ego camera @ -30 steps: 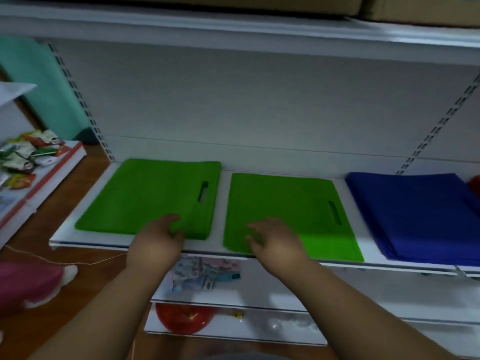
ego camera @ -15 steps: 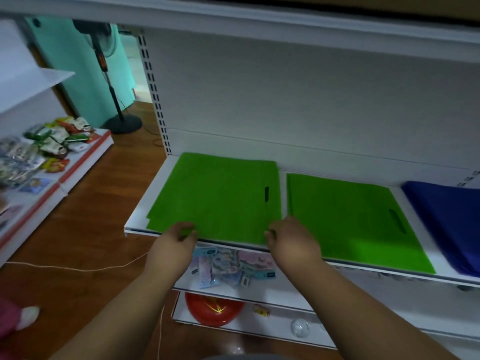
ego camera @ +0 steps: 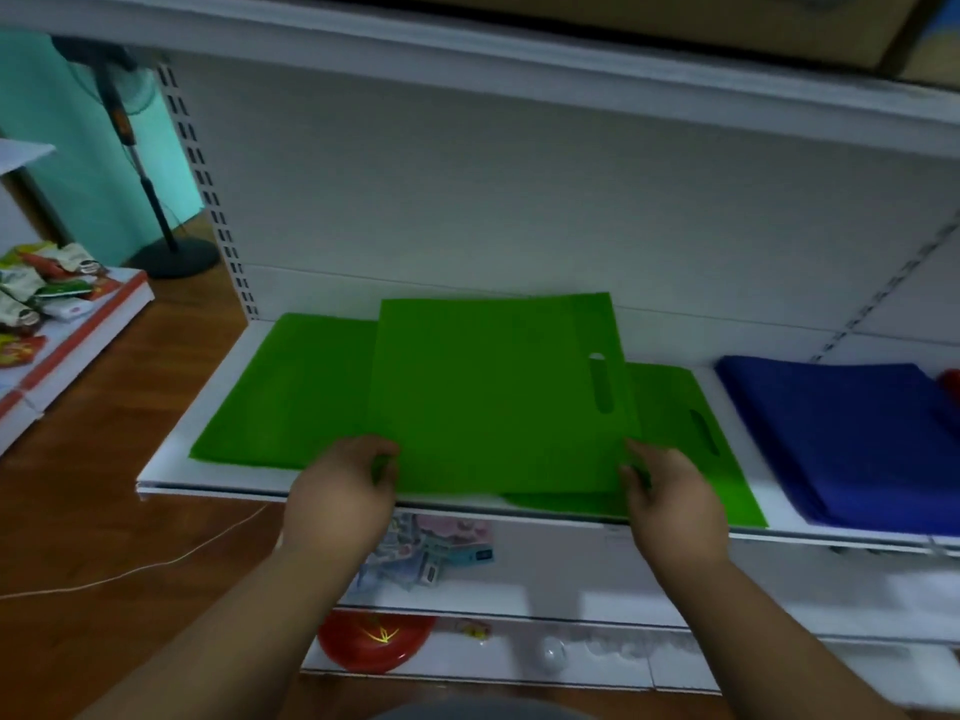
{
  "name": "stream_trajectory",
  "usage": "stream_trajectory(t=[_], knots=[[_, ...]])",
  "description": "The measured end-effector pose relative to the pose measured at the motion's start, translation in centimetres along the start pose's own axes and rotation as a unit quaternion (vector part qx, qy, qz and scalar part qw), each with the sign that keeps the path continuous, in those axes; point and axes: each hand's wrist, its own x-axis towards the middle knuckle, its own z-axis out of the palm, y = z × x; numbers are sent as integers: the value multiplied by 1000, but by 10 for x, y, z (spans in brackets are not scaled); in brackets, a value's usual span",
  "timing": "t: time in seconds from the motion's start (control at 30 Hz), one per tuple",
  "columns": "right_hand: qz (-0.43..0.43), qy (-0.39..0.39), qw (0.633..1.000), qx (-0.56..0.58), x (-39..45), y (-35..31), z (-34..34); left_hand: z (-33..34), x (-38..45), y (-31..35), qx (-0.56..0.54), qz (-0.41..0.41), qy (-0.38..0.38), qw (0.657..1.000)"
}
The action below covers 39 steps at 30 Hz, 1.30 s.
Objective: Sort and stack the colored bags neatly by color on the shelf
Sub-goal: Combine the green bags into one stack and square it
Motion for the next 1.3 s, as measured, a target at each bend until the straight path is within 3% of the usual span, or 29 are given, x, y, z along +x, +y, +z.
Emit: stream_trajectory(t=[0.2,0.4,0.6,0.77,1.07,1.3], knots=[[55,-23,997,-49,7,77,-41,51,3,75,28,20,-71,997],[68,-89,992,-58,21,134,-59,90,-3,123,81,5,-94,992],[69,-156,985,-36,29,155,-58,106,-4,133,124,-44,-123,984],[67,-147,983,-86,32,154,-58,108,-7,139,144,-43,-118,982],[-9,-155,988,-8,35,67,-40,82,-9,118,60,-16,-55,997],[-147,-260,954,14,29,-56,13,22,8,22,15,-110,-68,991]])
